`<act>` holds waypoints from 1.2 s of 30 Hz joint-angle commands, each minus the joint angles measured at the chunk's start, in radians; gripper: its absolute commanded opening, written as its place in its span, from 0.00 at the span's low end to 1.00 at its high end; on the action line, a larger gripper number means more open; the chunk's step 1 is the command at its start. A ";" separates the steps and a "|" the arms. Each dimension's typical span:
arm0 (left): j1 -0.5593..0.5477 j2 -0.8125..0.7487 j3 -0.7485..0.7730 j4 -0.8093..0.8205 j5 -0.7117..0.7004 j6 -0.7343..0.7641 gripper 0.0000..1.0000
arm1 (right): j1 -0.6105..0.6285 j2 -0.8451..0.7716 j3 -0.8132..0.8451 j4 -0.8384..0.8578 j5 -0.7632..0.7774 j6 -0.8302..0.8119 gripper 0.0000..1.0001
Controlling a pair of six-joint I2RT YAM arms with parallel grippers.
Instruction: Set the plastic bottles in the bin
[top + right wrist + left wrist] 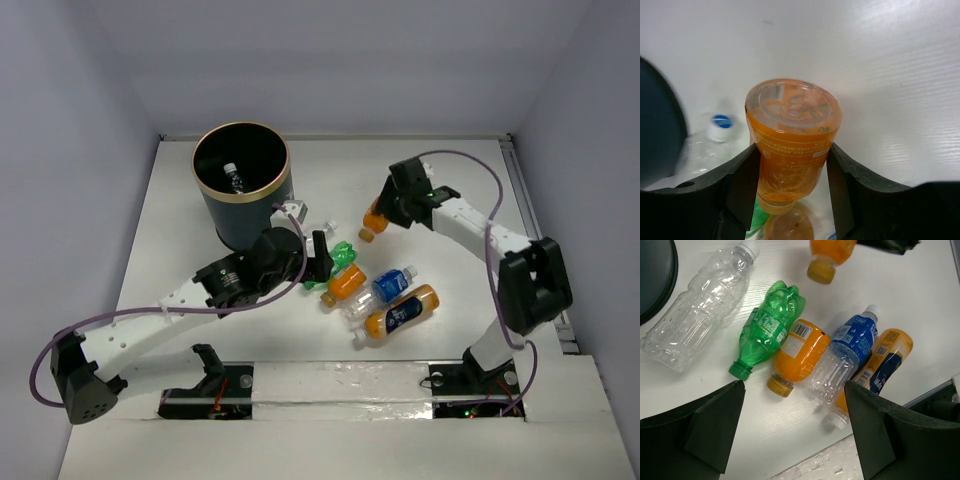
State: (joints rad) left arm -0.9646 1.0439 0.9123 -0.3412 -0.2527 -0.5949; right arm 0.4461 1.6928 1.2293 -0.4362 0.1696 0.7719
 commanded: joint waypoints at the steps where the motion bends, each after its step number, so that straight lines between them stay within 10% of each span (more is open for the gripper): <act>1: 0.001 -0.044 -0.024 -0.007 -0.051 -0.069 0.78 | -0.001 -0.159 0.116 0.031 0.044 -0.029 0.50; 10: 0.064 -0.120 -0.148 -0.045 -0.028 -0.146 0.78 | 0.111 -0.151 0.566 0.028 -0.007 -0.036 0.51; 25: 0.075 -0.209 -0.254 -0.006 0.141 -0.122 0.79 | 0.350 0.425 1.315 0.014 0.045 -0.085 0.54; 36: 0.075 -0.130 -0.250 0.074 0.207 -0.057 0.79 | 0.368 0.433 1.283 0.054 0.011 -0.121 0.99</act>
State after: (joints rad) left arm -0.8902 0.9012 0.6605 -0.3283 -0.0803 -0.6884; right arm 0.8127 2.2276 2.4935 -0.4427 0.1837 0.6907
